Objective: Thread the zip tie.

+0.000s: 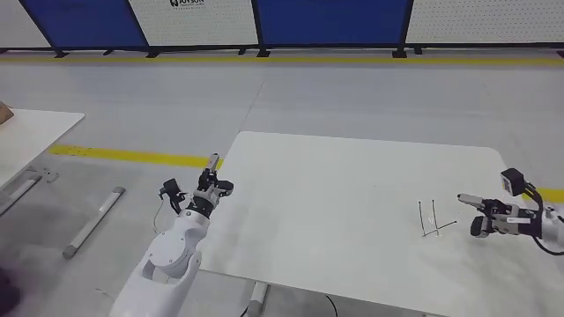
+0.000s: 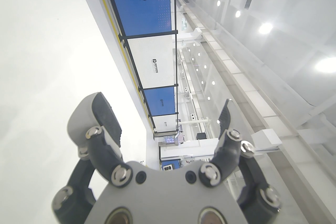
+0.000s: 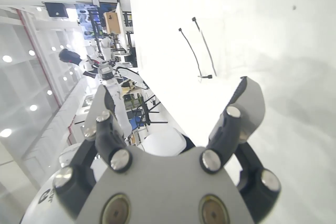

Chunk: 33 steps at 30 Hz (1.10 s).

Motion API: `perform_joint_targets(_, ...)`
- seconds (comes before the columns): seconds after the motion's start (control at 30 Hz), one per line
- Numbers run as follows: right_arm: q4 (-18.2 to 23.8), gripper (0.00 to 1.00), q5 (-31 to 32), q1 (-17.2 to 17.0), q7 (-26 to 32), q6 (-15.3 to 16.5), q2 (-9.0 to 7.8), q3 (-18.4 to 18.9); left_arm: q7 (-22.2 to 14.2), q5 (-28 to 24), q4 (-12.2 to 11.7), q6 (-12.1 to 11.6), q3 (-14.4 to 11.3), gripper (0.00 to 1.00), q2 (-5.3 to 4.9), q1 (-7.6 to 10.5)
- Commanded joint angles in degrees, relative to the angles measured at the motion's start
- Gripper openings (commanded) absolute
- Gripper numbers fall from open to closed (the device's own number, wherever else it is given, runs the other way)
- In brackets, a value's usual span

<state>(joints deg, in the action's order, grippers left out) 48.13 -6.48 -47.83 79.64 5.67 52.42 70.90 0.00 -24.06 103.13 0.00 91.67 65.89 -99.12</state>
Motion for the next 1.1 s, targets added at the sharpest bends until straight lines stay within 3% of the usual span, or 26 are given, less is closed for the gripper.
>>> perform_joint_targets(0.0, -1.14, 1.00, 0.63, 1.49, 0.00, 1.80, -0.39, -2.78, 0.00, 0.00, 0.00, 0.00, 0.00, 1.00, 0.00, 0.00)
perform_joint_targets(0.33, -1.14, 1.00, 0.63, 1.49, 0.00, 1.80, -0.39, -2.78, 0.00, 0.00, 0.00, 0.00, 0.00, 1.00, 0.00, 0.00)
perform_joint_targets(0.47, 0.91, 1.00, 1.28, 0.64, 0.00, 3.48, -0.35, -4.69, 0.00, 0.00, 0.00, 0.00, 0.00, 1.00, 0.00, 0.00)
perform_joint_targets(0.63, 1.10, 1.00, 2.72, 2.08, 0.00, 4.19, -0.52, -7.67, 0.00, 0.00, 0.00, 0.00, 0.00, 1.00, 0.00, 0.00)
perform_joint_targets(0.93, 0.72, 1.00, 2.43, 2.36, 0.00, 4.23, -0.54, -7.64, 0.00, 0.00, 0.00, 0.00, 0.00, 1.00, 0.00, 0.00)
perform_joint_targets(1.07, 1.77, 1.00, 1.19, 1.13, -2.60, 4.62, -0.53, -7.17, 0.00, 0.00, 0.00, 0.00, 0.00, 1.00, 0.00, 0.00)
